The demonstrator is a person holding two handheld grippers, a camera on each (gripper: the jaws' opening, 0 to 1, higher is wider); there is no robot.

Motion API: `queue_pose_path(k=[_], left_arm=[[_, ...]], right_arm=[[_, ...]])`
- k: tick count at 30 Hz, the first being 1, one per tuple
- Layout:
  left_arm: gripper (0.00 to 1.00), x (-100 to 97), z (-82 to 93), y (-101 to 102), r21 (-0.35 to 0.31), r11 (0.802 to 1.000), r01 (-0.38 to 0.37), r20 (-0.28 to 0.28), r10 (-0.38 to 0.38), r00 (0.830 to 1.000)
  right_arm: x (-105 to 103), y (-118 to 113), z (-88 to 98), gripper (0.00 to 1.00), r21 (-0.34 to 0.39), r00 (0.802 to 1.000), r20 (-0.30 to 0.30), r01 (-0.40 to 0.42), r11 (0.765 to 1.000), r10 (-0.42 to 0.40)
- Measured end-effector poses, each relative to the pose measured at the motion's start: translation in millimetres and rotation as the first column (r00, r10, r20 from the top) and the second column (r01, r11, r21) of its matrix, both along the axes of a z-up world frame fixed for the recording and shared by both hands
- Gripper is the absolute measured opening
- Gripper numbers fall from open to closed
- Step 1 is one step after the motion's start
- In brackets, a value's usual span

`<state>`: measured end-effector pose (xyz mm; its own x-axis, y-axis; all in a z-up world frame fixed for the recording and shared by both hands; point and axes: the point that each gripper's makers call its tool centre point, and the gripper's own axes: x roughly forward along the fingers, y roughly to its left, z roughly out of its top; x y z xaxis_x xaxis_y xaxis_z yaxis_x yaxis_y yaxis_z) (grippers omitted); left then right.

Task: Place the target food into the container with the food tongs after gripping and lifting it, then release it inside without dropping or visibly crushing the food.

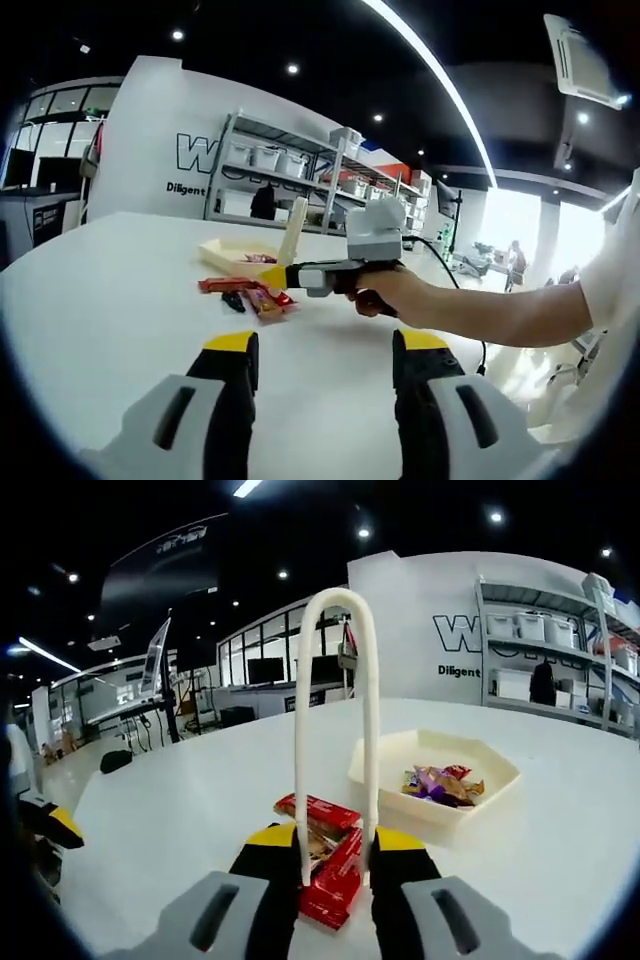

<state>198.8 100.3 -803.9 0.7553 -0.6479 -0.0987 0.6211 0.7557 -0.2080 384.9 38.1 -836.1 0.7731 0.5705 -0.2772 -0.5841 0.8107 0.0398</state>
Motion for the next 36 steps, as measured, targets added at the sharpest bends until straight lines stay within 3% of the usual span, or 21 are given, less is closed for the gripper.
queue_pose_path(k=[5, 16, 21, 31, 36], left_arm=[[0.53, -0.8, -0.8, 2, 0.002, 1.000, -0.003, -0.003, 0.003, 1.000], [0.53, -2.9, 1.9, -3, 0.001, 1.000, 0.014, 0.002, -0.014, 1.000], [0.53, -1.3, 2.0, -6, -0.004, 1.000, 0.017, 0.001, -0.017, 1.000], [0.53, -0.8, -0.4, -1, 0.000, 1.000, 0.008, -0.005, -0.008, 1.000], [0.53, -0.2, 0.6, 5, 0.002, 1.000, -0.004, -0.005, 0.004, 1.000]], right_arm=[[-3, -7, -0.1, 0.20, -0.035, 1.000, 0.007, 0.008, 0.999, -0.007], [-17, -44, -0.6, 0.20, -0.041, 0.999, -0.037, 0.028, 0.999, -0.030], [-13, -59, 3.3, 0.21, -0.025, 0.997, -0.031, 0.067, 0.997, -0.068], [-6, -39, -4.0, 0.23, -0.006, 0.997, -0.034, 0.064, 0.998, -0.064], [0, -43, -4.8, 0.24, -0.022, 0.995, -0.011, 0.095, 0.995, -0.095]])
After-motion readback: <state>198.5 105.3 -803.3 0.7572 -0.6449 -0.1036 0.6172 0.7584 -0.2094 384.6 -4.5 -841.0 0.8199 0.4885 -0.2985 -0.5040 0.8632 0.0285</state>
